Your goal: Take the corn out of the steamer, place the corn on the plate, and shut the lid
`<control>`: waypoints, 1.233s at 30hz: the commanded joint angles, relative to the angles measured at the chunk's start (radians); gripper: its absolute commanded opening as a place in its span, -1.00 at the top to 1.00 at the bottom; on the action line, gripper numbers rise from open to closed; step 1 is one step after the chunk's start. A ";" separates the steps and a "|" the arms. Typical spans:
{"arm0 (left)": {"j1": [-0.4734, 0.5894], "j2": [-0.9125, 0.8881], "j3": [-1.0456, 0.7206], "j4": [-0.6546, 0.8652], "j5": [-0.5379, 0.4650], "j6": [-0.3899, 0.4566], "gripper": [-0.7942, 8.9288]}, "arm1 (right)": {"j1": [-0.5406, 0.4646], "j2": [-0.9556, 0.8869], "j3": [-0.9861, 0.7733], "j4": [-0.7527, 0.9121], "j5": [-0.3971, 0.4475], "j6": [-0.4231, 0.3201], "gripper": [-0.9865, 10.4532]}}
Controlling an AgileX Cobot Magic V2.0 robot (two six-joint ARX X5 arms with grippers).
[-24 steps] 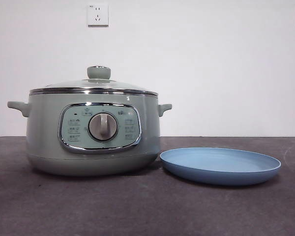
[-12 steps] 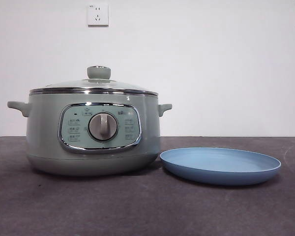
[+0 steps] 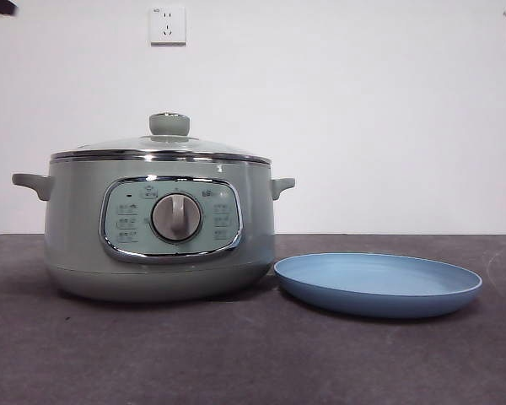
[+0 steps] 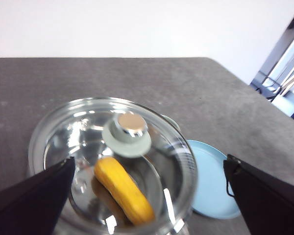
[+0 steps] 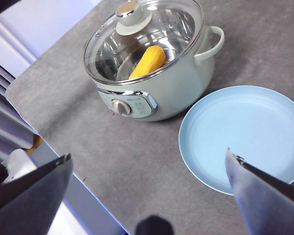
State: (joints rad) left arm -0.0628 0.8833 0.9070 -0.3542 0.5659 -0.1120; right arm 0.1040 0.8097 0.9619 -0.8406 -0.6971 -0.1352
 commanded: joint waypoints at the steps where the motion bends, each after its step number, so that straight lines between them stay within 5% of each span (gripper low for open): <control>1: -0.045 0.103 0.059 0.034 -0.040 0.039 -0.38 | 0.002 0.010 0.004 0.003 -0.001 0.004 -0.33; 19: -0.293 0.578 0.226 0.219 -0.399 0.169 -0.38 | 0.002 0.028 0.004 0.001 0.000 0.004 -0.33; 31: -0.317 0.658 0.226 0.214 -0.462 0.187 -0.38 | 0.002 0.028 0.004 0.001 0.000 0.004 -0.33; 37: -0.333 0.664 0.226 0.200 -0.460 0.186 0.20 | 0.002 0.028 0.004 0.001 0.000 0.004 -0.33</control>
State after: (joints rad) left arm -0.3908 1.5394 1.1336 -0.1539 0.1070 0.0620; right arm 0.1040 0.8368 0.9619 -0.8410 -0.6968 -0.1352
